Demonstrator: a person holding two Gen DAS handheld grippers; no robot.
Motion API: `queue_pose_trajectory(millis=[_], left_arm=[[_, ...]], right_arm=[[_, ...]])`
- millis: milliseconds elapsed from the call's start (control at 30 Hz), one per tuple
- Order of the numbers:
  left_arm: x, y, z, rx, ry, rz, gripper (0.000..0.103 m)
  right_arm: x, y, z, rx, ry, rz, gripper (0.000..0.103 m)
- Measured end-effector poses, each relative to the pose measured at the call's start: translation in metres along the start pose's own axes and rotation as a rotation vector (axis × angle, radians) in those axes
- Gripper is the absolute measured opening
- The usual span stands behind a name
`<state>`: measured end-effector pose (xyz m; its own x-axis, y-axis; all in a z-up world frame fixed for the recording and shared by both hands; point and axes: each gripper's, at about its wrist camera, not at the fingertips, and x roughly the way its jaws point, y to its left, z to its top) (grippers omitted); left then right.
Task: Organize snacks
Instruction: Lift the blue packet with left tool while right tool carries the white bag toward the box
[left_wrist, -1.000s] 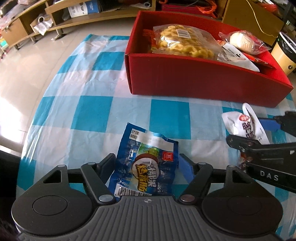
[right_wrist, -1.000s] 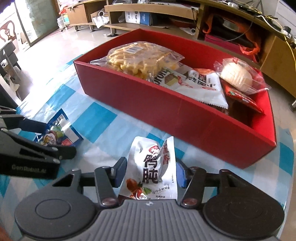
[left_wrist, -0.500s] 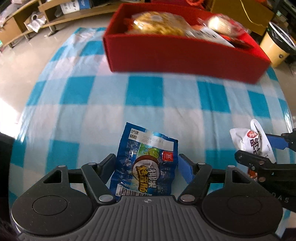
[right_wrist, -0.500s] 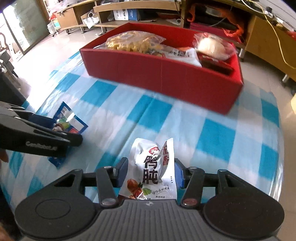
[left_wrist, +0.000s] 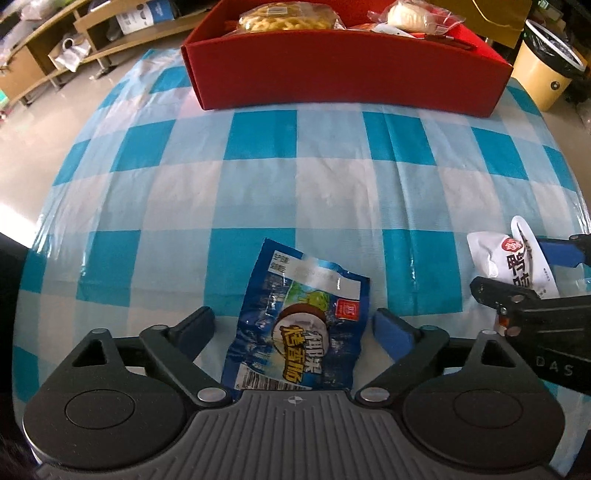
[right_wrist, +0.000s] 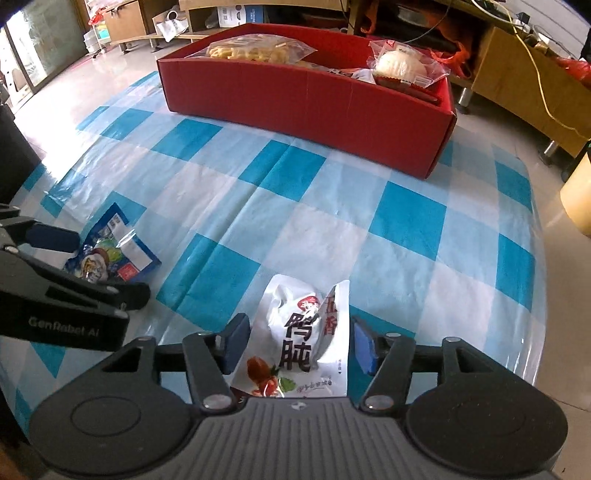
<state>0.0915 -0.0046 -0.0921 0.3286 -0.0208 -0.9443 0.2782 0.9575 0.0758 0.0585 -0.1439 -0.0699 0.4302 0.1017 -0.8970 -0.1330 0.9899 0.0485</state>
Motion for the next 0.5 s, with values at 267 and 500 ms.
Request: queue_pose_trajectory(millis=[267,500], left_arm=[[-0.009,-0.01,-0.003,0.05,0.008,-0.044,0.077],[-0.018,-0.012,-0.005,0.052,-0.013,-0.052,0.077]], right_arm=[[-0.01,0.002,-0.006,0.007,0.008,0.045,0.049],[-0.027,0.0,-0.011,0.051,-0.031,0.045,0.049]])
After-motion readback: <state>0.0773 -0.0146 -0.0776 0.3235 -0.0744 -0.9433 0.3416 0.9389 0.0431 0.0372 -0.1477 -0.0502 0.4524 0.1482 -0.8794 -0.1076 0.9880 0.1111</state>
